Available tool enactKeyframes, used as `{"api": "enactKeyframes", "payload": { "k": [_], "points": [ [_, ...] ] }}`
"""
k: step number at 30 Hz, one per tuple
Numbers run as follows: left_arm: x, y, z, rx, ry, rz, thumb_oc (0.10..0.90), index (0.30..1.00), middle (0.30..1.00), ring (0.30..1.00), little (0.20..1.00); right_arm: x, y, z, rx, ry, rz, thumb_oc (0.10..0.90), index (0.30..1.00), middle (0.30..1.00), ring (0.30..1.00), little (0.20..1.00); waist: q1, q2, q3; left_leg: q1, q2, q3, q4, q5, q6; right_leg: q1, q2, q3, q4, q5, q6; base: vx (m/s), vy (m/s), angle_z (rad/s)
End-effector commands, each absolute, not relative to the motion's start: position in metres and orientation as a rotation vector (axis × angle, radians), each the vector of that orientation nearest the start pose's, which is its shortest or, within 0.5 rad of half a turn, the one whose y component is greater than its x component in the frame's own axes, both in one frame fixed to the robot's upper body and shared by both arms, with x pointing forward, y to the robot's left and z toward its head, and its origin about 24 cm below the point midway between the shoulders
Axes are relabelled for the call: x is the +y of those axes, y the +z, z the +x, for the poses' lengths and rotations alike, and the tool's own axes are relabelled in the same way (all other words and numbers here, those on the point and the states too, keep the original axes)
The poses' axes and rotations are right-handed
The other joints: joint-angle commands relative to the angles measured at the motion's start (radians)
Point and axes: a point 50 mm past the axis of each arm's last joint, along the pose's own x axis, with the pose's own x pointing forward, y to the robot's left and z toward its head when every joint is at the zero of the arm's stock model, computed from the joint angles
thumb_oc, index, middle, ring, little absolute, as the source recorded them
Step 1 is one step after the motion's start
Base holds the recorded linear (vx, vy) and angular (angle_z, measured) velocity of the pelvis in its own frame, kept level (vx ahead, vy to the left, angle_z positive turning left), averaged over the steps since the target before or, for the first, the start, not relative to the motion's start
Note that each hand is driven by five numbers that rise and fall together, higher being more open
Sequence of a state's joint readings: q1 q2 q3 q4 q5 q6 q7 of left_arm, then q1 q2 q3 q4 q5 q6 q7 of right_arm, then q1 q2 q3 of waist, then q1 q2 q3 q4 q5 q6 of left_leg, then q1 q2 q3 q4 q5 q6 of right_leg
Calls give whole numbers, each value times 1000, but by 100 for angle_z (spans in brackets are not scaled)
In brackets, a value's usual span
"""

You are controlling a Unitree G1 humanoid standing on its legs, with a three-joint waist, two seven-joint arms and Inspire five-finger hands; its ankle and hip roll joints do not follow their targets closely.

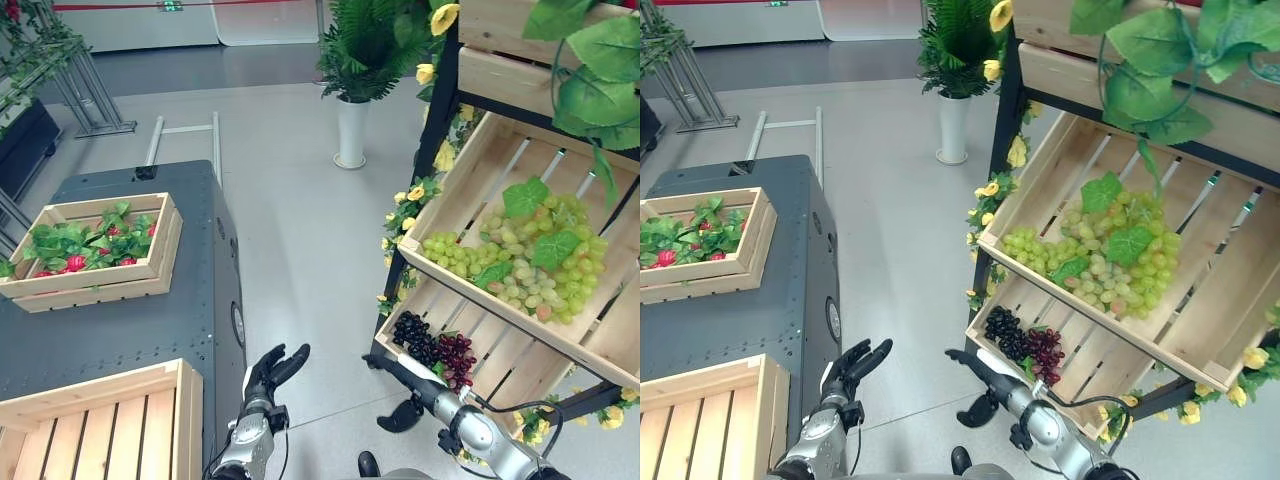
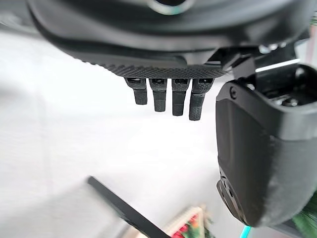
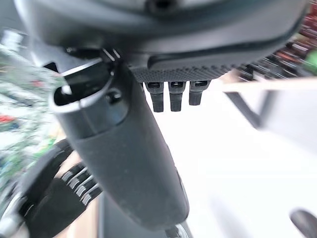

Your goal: Pick up the fruits from the basket on one side to the basket on the other side

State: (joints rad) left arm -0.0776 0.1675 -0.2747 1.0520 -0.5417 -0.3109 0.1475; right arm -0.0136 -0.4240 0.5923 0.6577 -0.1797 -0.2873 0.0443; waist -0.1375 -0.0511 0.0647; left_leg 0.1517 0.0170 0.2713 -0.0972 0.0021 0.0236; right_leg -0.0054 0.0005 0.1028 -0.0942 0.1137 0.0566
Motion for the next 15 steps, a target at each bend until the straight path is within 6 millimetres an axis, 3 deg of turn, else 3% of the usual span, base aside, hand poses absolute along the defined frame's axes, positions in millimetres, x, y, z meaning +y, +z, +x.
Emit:
{"api": "enactKeyframes", "payload": {
  "k": [1,4,9,15],
  "points": [
    [182,-119,191,620,157,-59,800,900,900,900,900,-150,-83,203,382,576,-552,800,900,900,900,900,27,1,-22,-6,-51,-64,10,-84,32,54,14,-66,7,-46,15,14,-51,6],
    [184,-131,174,715,131,16,800,900,900,900,900,-154,-100,194,503,548,-511,800,900,900,900,900,42,4,-31,-10,-54,-82,10,-82,33,58,13,-78,7,-51,10,20,-68,14],
    [192,-148,143,863,164,-19,800,900,900,900,900,-162,-127,170,687,514,-500,800,900,900,900,900,72,14,-37,-10,-57,-115,10,-81,34,73,9,-104,7,-64,1,23,-50,15],
    [192,-153,127,913,110,36,800,900,900,900,900,-169,-140,155,813,433,-435,800,900,900,900,900,102,24,-42,-19,-61,-151,10,-72,34,81,7,-131,7,-72,-7,11,-30,18]
  ]
}}
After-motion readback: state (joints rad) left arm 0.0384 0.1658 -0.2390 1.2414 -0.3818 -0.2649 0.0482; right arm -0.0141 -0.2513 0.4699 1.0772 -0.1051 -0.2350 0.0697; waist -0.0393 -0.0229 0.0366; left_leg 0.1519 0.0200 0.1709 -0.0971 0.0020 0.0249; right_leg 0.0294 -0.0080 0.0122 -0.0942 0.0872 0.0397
